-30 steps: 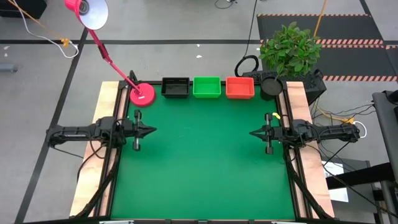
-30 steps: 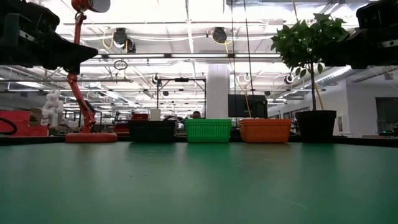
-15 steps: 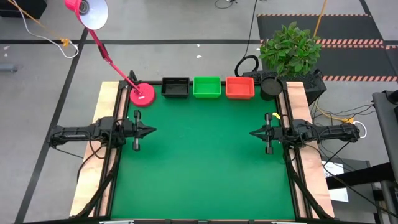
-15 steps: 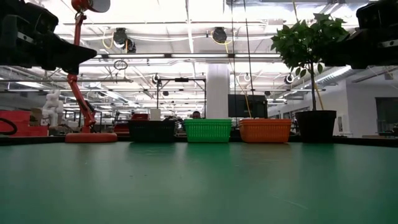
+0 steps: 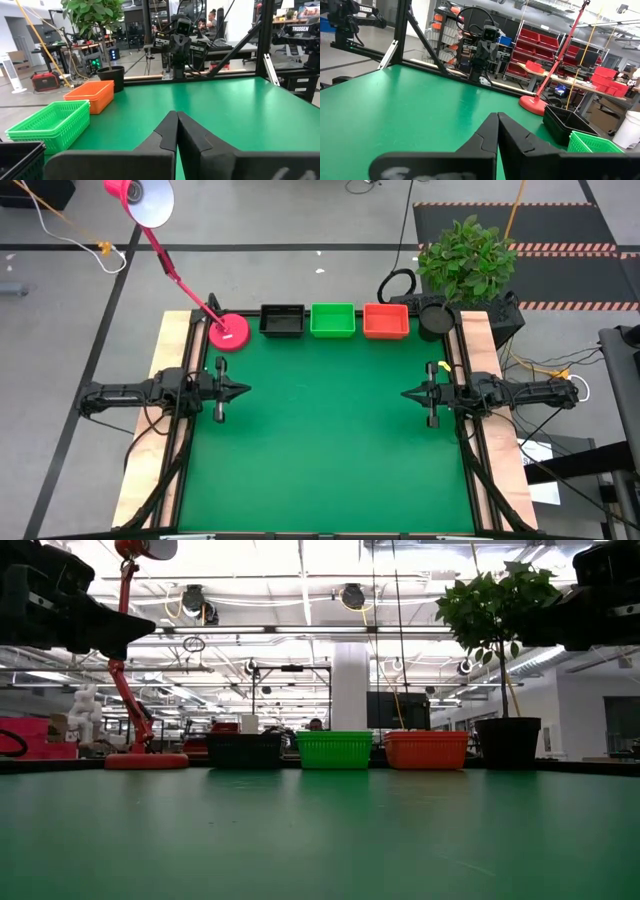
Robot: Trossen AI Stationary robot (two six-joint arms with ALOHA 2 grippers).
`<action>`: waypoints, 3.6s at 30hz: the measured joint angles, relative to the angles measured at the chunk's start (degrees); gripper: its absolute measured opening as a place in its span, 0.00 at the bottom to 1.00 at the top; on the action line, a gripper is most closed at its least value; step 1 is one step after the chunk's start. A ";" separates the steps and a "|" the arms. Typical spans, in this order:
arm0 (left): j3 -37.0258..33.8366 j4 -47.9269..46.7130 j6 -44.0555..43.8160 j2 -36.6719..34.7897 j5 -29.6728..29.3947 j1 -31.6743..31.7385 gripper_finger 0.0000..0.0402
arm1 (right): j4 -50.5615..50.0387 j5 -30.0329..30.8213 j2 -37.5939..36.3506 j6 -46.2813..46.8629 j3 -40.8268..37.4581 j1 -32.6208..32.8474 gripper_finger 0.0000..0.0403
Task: Stack baskets by color
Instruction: Return to Home Position
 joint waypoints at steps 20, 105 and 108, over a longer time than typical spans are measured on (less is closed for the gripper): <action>0.00 0.00 -0.05 0.00 -0.01 0.00 0.09 | 0.00 0.00 0.00 -0.02 0.00 0.00 0.00; -0.04 0.00 -0.03 0.01 -0.01 0.00 0.09 | -0.01 0.00 0.00 -0.01 0.01 0.01 0.00; -0.04 0.00 -0.03 0.01 -0.01 0.00 0.09 | 0.00 0.00 0.00 -0.02 0.00 0.02 0.00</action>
